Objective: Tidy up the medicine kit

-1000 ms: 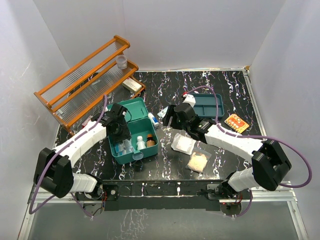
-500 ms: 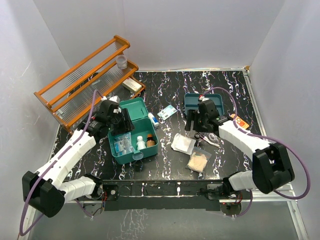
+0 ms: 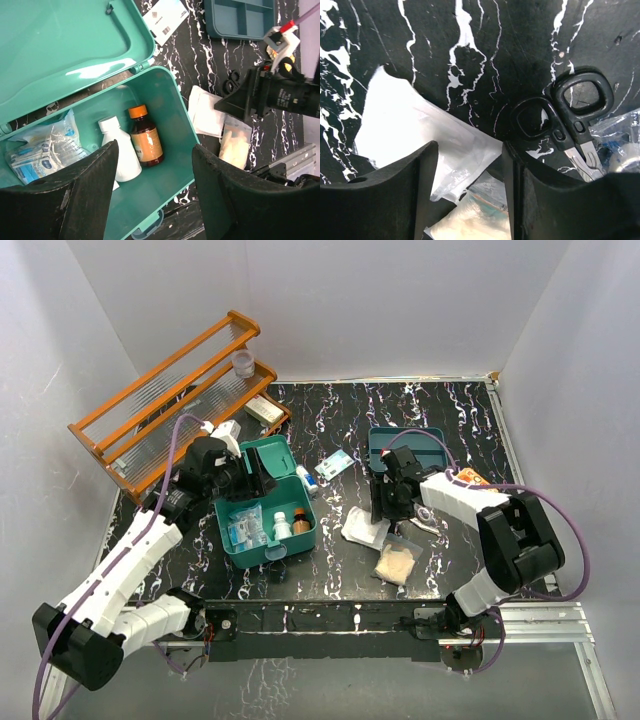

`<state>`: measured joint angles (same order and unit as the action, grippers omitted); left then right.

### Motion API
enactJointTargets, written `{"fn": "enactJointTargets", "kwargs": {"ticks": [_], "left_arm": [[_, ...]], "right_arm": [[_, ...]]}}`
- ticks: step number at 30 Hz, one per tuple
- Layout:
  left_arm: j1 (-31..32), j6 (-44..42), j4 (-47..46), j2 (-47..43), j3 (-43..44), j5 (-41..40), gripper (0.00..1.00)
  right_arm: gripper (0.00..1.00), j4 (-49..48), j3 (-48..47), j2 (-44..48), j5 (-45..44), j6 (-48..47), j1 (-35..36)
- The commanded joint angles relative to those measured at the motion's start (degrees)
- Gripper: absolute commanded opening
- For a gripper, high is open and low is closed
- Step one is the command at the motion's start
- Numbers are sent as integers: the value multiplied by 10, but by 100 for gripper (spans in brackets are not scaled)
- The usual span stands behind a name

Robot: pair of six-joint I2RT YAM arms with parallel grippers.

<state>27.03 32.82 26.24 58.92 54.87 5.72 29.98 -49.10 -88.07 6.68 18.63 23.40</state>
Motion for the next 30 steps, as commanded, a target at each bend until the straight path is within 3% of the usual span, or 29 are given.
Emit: {"fn": "enactJointTargets", "kwargs": {"ticks": [1,5,15,30], "left_arm": [[1,0,-19,-21,13,22,59],[2,4,-24,-20,12,28,59],[2,3,-24,-27,13,31,61],[2,8,-33,-96,-24,26,67]], "right_arm": [[50,-29,-12,-12,-5,14,1],[39,-38,-9,-34,-20,23,6],[0,-59,-4,-24,-30,34,13],[0,-152,6,117,-47,82,17]]}}
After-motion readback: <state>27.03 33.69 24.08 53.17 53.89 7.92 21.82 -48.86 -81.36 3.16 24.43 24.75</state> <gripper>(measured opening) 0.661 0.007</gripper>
